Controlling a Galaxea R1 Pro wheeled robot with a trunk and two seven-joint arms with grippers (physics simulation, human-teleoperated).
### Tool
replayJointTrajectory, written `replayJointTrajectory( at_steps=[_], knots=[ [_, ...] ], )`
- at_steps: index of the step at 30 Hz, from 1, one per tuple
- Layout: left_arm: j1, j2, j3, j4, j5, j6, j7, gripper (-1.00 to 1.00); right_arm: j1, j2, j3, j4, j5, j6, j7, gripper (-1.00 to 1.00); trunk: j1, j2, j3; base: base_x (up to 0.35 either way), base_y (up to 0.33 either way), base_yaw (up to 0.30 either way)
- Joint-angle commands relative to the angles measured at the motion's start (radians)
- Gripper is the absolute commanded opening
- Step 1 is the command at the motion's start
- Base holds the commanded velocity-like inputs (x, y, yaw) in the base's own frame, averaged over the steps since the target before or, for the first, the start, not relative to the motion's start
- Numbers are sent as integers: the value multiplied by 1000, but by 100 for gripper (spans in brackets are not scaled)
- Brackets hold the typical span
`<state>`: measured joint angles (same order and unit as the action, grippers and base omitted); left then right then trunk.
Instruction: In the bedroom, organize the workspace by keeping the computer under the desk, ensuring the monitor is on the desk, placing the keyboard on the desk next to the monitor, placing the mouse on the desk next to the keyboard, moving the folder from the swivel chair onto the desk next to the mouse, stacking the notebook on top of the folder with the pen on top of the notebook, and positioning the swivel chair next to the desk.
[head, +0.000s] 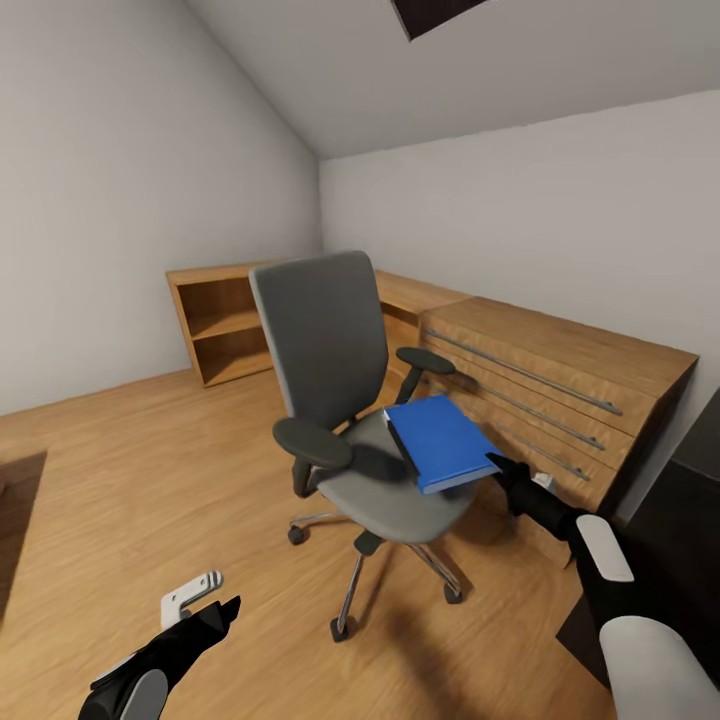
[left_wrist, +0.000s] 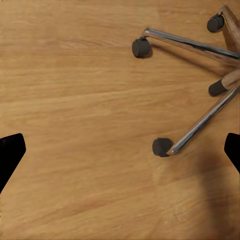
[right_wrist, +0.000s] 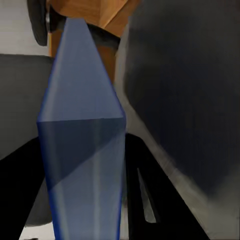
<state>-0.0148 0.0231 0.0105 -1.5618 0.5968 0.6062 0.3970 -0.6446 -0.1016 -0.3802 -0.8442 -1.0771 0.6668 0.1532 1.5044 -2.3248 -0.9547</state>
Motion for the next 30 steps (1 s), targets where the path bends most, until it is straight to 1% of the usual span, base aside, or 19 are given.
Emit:
replayJointTrajectory(
  at_steps=[1, 5, 11, 13, 15, 17, 18, 19, 21, 22, 24, 26, 27, 28, 30],
  knots=[
    [-1, 0, 0, -1, 11, 3, 10, 100, 0, 0, -3, -14, 5, 7, 4, -100, -4, 7, 2, 0, 0, 0],
    [-1, 0, -1, 0, 11, 3, 13, 100, 3, 0, -3, -69, 5, 12, 5, -100, -19, 35, 15, -75, 0, 0],
    [-1, 1, 0, 24, 11, 2, 15, 100, 35, 5, -2, -181, 5, 14, 5, -100, -42, 77, 34, -297, 0, 0],
    [-1, 1, 0, 38, 11, 2, 15, 100, 50, 7, 7, -216, 5, 13, 5, -100, -50, 91, 40, -331, 0, 0],
    [-1, 1, -1, 61, 10, 2, 15, 100, 69, 8, 24, -265, 5, 13, 5, -100, -58, 105, 46, -335, 0, 0],
    [-1, 1, -1, 89, 10, 2, 13, 100, 98, 10, 36, -341, 6, 11, 4, -100, -65, 119, 52, -330, 0, 0],
    [-1, 1, -1, 124, 9, 1, 11, 100, 129, 16, 54, -419, 7, 7, 2, -100, -69, 126, 56, -158, 0, 0],
    [-1, 1, -1, 138, 9, 1, 10, 100, 137, 18, 62, -440, 8, 6, 2, -100, -73, 133, 59, -126, 0, 0],
    [-3, 0, -2, 189, 0, -1, 9, 100, 168, 25, 94, -517, 31, 4, 0, -100, -81, 147, 65, -66, 0, 0],
    [-3, 0, -2, 198, -3, -1, 9, 100, 175, 27, 100, -534, 42, 3, 0, -100, -85, 154, 68, -41, 0, 0],
    [-3, -3, -3, 219, -13, -5, 7, 100, 194, 34, 115, -588, 101, 2, 1, -100, -92, 168, 74, -22, 0, 0],
    [-3, -3, -6, 227, -16, -6, 7, 100, 199, 41, 119, -606, 128, 3, 2, -100, -100, 182, 81, -12, 0, 0],
    [-3, -4, -10, 241, -17, -7, 7, 100, 204, 49, 121, -618, 146, 5, 4, -100, -104, 189, 84, -7, 0, 0],
    [-4, -4, -13, 253, -18, -9, 7, 100, 206, 52, 121, -624, 152, 6, 6, -100, -108, 196, 87, -6, 0, 0],
    [-4, -4, -26, 323, -23, -26, 6, 100, 217, 59, 123, -642, 164, 8, 15, -100, -115, 210, 93, -3, 0, 0]
  ],
)
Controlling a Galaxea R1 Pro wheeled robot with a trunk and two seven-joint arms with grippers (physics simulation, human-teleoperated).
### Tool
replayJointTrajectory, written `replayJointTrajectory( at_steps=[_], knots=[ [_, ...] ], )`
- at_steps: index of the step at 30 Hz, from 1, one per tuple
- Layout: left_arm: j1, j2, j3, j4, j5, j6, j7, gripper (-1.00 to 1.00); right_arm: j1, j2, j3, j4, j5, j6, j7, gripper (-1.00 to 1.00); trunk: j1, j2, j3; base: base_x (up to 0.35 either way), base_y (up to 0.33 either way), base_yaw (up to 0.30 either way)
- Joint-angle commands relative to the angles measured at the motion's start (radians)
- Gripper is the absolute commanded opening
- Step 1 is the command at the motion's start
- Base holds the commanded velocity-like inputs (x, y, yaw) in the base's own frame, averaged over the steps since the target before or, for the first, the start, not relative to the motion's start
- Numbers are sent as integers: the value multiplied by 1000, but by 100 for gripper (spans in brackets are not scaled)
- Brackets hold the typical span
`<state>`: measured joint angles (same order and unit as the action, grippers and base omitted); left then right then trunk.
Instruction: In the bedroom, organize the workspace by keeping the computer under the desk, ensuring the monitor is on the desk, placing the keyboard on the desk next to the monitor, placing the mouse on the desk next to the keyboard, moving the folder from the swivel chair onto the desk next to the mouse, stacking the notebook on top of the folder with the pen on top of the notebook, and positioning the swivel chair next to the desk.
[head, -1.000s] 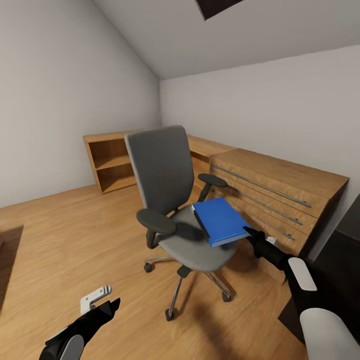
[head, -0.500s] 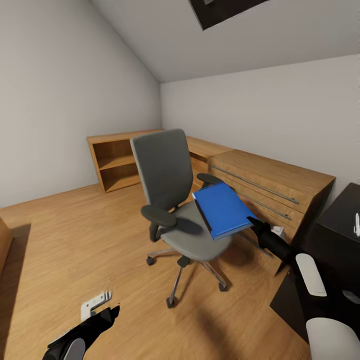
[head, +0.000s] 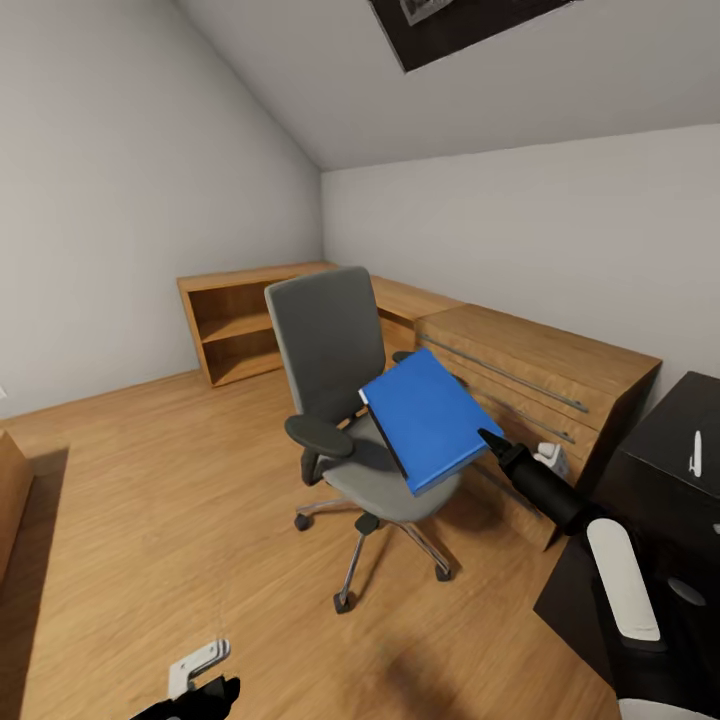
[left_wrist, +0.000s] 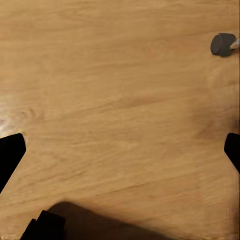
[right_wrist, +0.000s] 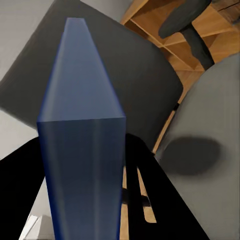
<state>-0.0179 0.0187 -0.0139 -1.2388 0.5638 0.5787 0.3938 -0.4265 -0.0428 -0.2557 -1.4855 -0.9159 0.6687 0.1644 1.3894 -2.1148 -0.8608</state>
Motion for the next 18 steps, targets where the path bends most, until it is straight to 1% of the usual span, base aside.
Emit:
replayJointTrajectory(
  at_steps=[1, 2, 3, 4, 5, 6, 7, 8, 10, 11, 12, 14, 18],
  knots=[
    [-1, 1, -7, 30, 7, -12, 8, 100, 4, 2, -1, -5, 5, 6, 9, -100, -4, 7, 2, -2, 0, 0],
    [-1, 2, -15, 90, -4, -51, 7, 100, 14, 4, 0, -13, 9, 7, 23, -100, -8, 14, 5, -1, 0, 0],
    [-1, 2, -19, 117, -11, -77, 6, 100, 18, 5, 0, -16, 10, 7, 33, -100, -12, 21, 9, -1, 0, 0],
    [-1, 2, -24, 167, -29, -135, 5, 100, 27, 6, 0, -22, 12, 7, 56, -100, -16, 28, 12, 0, 0, 0],
    [-1, 2, -27, 190, -39, -165, 4, 100, 32, 6, 0, -25, 13, 7, 70, -100, -19, 35, 15, 0, 0, 0],
    [-1, 1, -31, 236, -62, -218, 3, 100, 40, 7, 0, -28, 14, 7, 99, -100, -23, 42, 18, 0, 0, 0],
    [-1, 1, -34, 258, -73, -239, 3, 100, 43, 7, 0, -30, 15, 8, 113, -100, -27, 49, 21, 0, 0, 0],
    [-1, 0, -41, 300, -93, -272, 3, 100, 47, 6, 0, -31, 16, 8, 140, -100, -31, 56, 24, 0, 0, 0],
    [-1, -3, -51, 354, -115, -303, 2, 100, 53, 6, 0, -32, 16, 8, 180, -100, -39, 70, 31, 0, 0, 0],
    [-1, -5, -55, 369, -120, -310, 1, 100, 54, 6, 0, -31, 16, 8, 194, -100, -42, 77, 34, 0, 0, 0],
    [-1, -17, -67, 404, -130, -330, 1, 100, 57, 6, 0, -29, 16, 8, 234, -100, -46, 84, 37, 0, 0, 0],
    [-1, -26, -73, 425, -136, -354, 1, 100, 58, 6, -1, -24, 17, 8, 267, -100, -54, 98, 43, 0, 0, 0],
    [-1, -31, -79, 452, -139, -388, 1, 100, 60, 6, -1, -13, 16, 9, 295, -100, -69, 126, 56, 0, 0, 0]
  ],
)
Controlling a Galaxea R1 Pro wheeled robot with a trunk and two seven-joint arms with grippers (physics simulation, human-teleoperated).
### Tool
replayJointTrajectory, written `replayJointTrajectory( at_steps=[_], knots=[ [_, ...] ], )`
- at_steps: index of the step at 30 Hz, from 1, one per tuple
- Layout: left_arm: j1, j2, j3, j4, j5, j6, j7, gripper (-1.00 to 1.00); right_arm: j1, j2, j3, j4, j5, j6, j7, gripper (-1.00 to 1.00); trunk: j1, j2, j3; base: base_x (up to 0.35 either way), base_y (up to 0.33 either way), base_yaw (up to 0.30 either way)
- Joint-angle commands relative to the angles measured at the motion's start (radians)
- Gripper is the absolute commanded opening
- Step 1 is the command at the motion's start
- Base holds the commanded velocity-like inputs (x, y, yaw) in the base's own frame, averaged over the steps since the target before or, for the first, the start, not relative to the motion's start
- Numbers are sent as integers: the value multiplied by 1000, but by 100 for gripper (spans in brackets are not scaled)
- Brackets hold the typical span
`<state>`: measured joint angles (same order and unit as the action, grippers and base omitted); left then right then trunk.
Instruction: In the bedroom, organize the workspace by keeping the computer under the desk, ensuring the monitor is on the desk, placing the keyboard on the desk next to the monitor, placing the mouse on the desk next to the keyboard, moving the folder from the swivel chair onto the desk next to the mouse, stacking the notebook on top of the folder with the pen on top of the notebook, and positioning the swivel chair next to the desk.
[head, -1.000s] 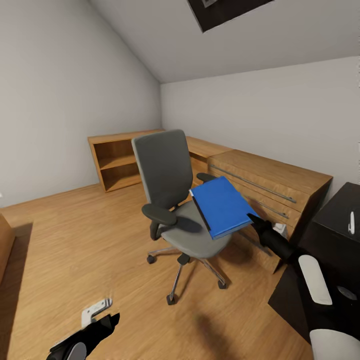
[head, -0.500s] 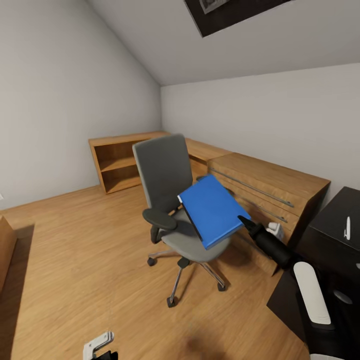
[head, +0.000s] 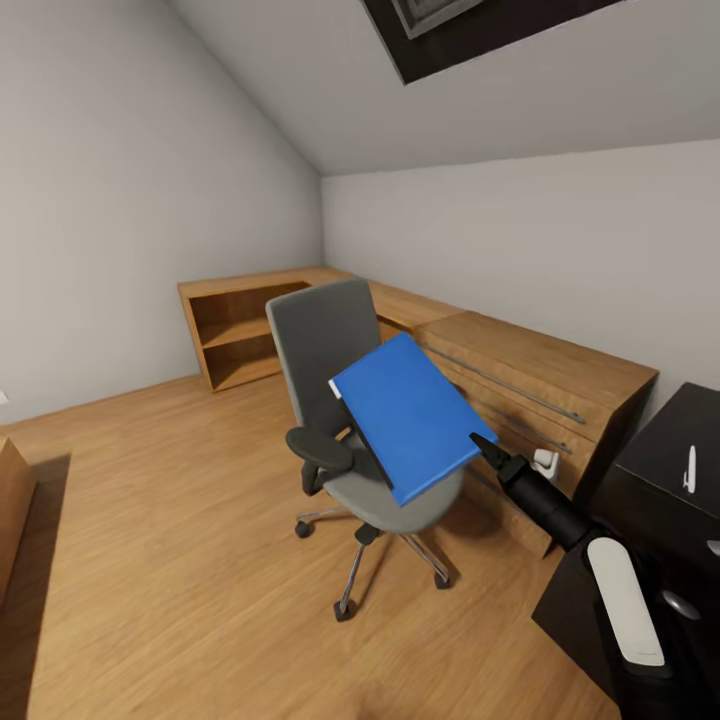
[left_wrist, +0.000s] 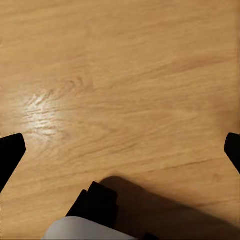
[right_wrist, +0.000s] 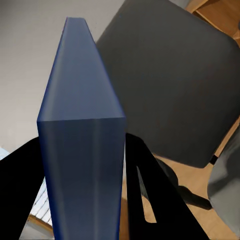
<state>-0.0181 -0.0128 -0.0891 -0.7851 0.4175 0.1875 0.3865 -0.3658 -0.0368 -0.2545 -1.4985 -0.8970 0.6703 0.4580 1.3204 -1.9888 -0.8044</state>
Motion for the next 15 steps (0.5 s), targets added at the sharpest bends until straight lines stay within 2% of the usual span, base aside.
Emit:
replayJointTrajectory(
  at_steps=[1, 12, 15],
  knots=[
    [0, 1, -4, 6, 7, -4, 8, 100, 0, 0, -2, 4, -3, 7, 6, -100, -4, 7, 2, 0, 0, 0],
    [0, -5, -6, 21, 6, -17, 8, 100, 1, -1, -5, 17, -2, 9, 15, -100, -46, 84, 37, 0, 0, 0],
    [0, -5, -5, 48, 6, -21, 8, 100, 1, -1, -6, 17, -2, 10, 15, -100, -58, 105, 46, 0, 0, 0]
  ],
)
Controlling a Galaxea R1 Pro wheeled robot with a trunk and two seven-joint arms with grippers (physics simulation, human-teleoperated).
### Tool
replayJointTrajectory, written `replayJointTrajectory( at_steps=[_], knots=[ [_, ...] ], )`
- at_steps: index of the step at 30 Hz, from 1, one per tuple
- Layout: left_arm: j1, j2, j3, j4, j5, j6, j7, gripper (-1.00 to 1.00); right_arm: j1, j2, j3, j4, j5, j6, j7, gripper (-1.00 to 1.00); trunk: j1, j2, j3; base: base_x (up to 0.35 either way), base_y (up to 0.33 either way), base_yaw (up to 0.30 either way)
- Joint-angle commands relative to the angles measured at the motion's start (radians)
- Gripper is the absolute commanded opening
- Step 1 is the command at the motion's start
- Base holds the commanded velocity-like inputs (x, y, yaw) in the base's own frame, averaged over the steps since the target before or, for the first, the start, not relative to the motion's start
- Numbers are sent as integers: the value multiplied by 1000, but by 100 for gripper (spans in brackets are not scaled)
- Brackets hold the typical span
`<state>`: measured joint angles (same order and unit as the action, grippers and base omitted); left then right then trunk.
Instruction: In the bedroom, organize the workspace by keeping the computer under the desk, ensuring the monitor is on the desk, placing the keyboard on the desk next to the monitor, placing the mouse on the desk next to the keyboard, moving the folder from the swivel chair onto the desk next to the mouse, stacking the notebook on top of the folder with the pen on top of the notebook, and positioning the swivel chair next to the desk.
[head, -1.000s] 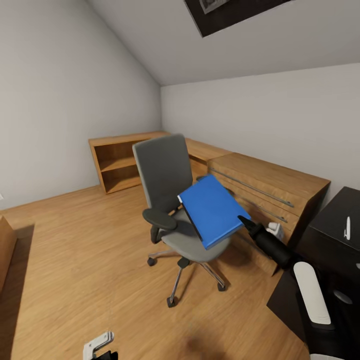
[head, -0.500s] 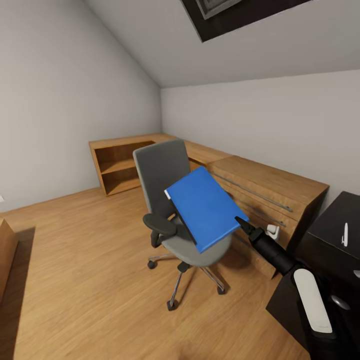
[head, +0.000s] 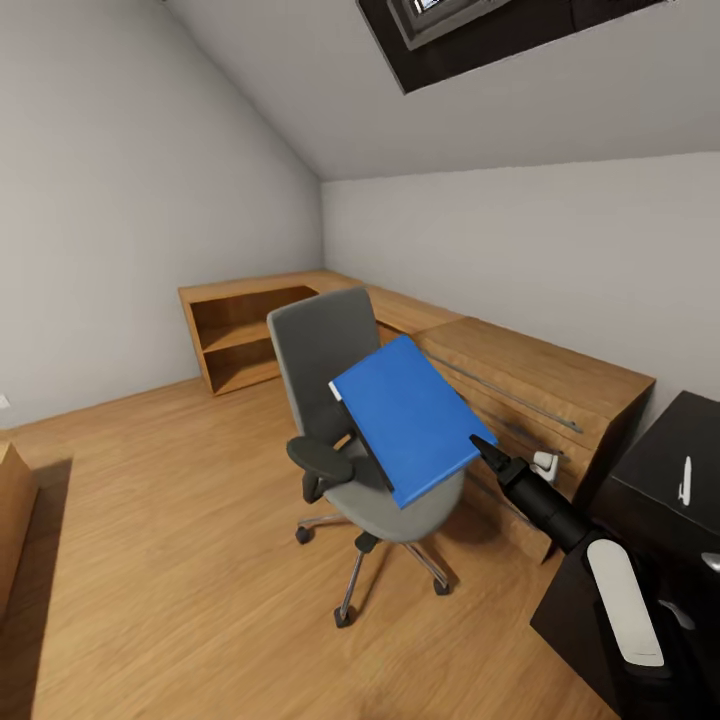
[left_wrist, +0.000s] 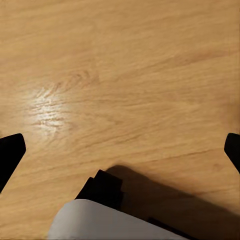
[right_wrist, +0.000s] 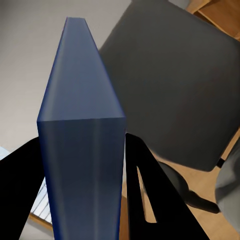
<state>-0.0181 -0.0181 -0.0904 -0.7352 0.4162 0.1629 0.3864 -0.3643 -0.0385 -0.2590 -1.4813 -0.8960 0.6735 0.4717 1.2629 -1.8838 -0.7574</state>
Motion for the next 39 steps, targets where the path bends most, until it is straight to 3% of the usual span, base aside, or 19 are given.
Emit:
replayJointTrajectory(
  at_steps=[1, 6, 15, 21, 28, 31, 39],
  knots=[
    [0, 1, -4, 4, 7, 1, 8, 100, -1, 0, -2, 0, -3, 7, 1, -100, -4, 7, 2, 0, 0, 0],
    [0, 0, -4, 62, 7, -63, 8, 100, -1, 0, -3, -4, -3, 6, 1, -100, -23, 42, 18, 0, 0, 0],
    [0, 0, -5, 66, 6, -66, 9, 100, -1, -3, -15, -5, -3, 7, 2, -100, -58, 105, 46, 0, 0, -206],
    [0, 0, -5, 66, 6, -66, 9, 100, -1, -3, -46, -5, -4, 8, 2, -100, -81, 147, 65, -16, 0, -291],
    [0, -1, -5, 66, 7, -66, 9, 100, -1, -3, -58, -5, -4, 8, 2, -100, -108, 196, 87, -213, 0, -297],
    [0, -1, -5, 68, 7, -66, 9, 100, -1, -3, -103, -5, -7, 16, 2, -100, -119, 217, 96, -13, 0, -298],
    [0, -2, -6, 86, 5, -66, 9, 100, -1, -3, -111, -5, -16, 21, 2, -100, -150, 273, 121, -1, 0, -292]
  ],
)
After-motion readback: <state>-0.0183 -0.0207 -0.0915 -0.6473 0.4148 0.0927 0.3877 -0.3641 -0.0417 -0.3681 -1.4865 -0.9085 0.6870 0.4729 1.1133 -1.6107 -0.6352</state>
